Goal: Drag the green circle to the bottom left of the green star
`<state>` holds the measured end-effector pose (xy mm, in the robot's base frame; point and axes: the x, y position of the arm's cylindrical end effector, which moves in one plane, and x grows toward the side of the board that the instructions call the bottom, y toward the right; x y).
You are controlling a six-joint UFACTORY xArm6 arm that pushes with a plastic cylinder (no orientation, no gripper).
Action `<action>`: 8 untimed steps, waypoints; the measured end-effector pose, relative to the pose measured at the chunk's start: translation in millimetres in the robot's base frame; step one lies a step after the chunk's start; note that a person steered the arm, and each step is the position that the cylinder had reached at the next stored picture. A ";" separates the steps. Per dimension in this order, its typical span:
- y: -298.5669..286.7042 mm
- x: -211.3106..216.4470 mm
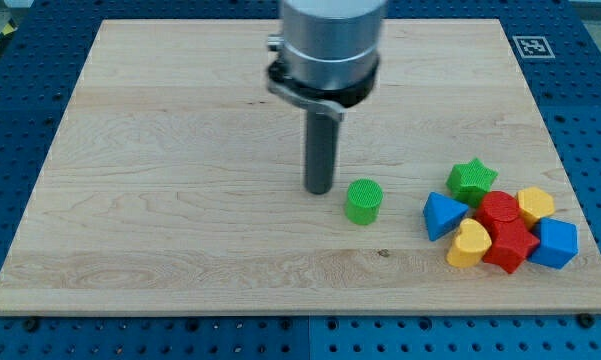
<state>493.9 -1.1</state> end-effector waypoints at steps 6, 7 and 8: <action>70.9 1.7; 72.4 -18.5; 106.9 -27.0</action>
<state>466.8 105.8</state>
